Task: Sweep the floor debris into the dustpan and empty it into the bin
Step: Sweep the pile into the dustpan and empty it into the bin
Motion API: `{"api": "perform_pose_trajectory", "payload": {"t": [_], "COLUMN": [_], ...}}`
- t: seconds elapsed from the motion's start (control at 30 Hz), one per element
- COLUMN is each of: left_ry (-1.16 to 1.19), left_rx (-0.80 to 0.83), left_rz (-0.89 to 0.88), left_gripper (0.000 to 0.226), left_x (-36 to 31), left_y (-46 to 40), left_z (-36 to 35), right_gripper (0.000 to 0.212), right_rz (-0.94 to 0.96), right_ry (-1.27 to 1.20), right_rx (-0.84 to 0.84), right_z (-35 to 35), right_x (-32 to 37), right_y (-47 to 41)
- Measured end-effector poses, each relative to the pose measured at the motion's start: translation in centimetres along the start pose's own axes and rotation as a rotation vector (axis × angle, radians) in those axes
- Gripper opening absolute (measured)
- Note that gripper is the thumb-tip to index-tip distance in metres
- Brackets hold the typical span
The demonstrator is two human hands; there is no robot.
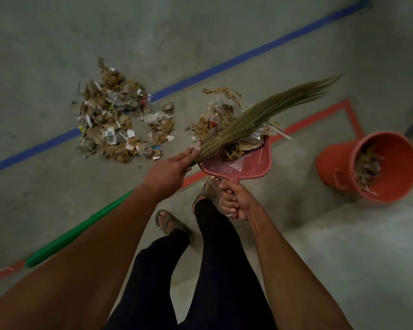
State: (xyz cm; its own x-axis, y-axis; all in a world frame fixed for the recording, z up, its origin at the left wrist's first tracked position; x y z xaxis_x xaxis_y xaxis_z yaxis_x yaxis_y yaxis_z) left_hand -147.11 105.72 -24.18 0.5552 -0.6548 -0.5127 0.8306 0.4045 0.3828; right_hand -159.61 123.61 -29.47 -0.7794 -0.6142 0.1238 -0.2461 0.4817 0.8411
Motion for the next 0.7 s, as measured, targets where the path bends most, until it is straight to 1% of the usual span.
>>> {"api": "perform_pose_trajectory", "payload": {"t": [0.07, 0.23, 0.43, 0.5, 0.57, 0.7], "left_ry": [-0.029, -0.073, -0.168, -0.197, -0.205, -0.237], "left_rx": [0.02, 0.07, 0.158, 0.182, 0.239, 0.338], "left_rz": [-0.043, -0.172, -0.362, -0.386, -0.434, -0.556], "left_gripper": [0.063, 0.063, 0.061, 0.063, 0.068, 0.066], "left_x": [-1.9, -7.7, -15.4, -17.4, -19.7, -25.2], "left_y": [-3.2, -11.4, -20.4, -22.5, -25.2, -30.5], "left_z": [0.1, -0.5, -1.4, -1.4, -1.8, -2.7], "right_gripper": [0.041, 0.04, 0.037, 0.036, 0.035, 0.038], "right_rz": [0.018, 0.124, 0.304, 0.348, 0.389, 0.466], "right_ry": [0.001, -0.091, -0.296, -0.344, -0.379, -0.499], "right_rx": [-0.028, -0.073, -0.094, -0.108, -0.132, -0.191], "right_z": [2.4, 8.2, 14.3, 15.6, 17.2, 20.8], "right_x": [1.6, 5.8, 9.7, 10.4, 11.4, 13.3], "right_y": [0.7, 3.2, 6.4, 7.2, 8.2, 10.5]}}
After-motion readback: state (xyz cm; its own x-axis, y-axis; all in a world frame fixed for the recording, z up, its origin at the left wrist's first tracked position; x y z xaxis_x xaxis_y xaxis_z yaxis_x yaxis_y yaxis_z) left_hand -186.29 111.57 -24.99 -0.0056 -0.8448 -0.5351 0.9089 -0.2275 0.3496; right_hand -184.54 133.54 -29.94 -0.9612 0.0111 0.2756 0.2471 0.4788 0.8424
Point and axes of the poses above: each hand's wrist, its own y-axis away from the middle knuckle, its own z-axis out of the back of the hand, x = y × z, the point moved 5 cm from there along -y, towards the middle knuckle, and after that the axes turned 3 degrees about -z, right-handed, at the moved point
